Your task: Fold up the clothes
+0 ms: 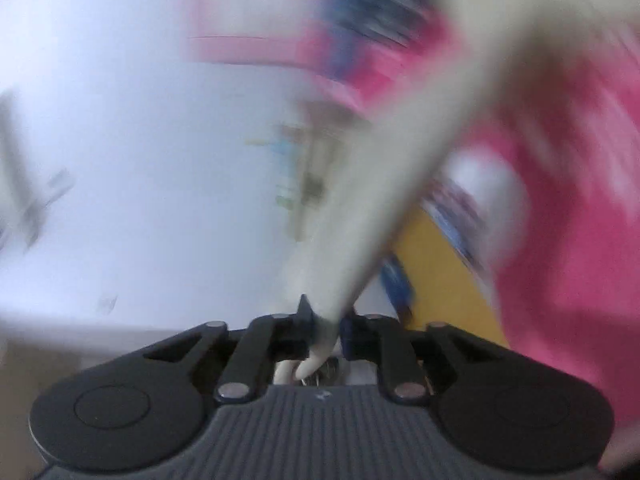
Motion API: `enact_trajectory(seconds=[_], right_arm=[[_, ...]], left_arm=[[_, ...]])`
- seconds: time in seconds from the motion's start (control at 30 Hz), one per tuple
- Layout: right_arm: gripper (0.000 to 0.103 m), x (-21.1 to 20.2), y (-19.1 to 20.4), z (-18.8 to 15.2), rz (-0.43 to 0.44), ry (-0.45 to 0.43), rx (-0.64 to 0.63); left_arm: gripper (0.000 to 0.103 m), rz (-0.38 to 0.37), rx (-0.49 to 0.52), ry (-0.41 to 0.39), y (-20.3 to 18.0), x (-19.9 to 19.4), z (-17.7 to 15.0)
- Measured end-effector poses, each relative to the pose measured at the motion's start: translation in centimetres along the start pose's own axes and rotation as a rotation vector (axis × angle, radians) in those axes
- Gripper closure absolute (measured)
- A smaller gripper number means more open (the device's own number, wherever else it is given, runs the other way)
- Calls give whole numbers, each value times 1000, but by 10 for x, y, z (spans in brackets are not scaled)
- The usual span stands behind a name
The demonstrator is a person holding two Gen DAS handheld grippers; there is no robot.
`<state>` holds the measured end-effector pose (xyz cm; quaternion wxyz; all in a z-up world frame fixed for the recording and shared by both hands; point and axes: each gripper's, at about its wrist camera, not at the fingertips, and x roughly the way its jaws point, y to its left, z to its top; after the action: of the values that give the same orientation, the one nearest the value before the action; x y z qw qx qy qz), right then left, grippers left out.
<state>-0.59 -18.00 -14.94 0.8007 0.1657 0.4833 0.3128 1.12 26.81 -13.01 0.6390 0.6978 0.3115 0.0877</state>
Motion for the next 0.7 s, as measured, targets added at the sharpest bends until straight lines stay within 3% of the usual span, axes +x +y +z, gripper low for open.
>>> enact_trajectory(seconds=[0.07,0.1,0.13,0.2,0.33,0.47,0.53,0.6,0.7], right_arm=[[59,1,1,0,1,0,-3],[59,1,2,0,-1,0,-8],[59,1,3,-1,-2,-1,-11],[59,1,4,-1,-3,-3,-12],[55,2,6,-1,-7,-4,-12],[54,3,12,0,-25,4,-37],[54,1,21,2,-60,10,-83],[54,-6,40,5,-96,-25,-191],[54,-14,80,23,-42,-86,-396]], left_arm=[[70,-123,182,76,-46,12,-17],[69,-172,218,115,-60,16,-24],[69,-196,192,150,-64,20,-29],[59,-197,59,228,-50,29,-30],[49,-128,-125,337,-11,40,-32],[38,-221,-511,429,39,52,-37],[38,-262,-695,468,57,56,-46],[38,-299,-867,508,73,62,-55],[38,-348,-1127,554,79,65,-87]])
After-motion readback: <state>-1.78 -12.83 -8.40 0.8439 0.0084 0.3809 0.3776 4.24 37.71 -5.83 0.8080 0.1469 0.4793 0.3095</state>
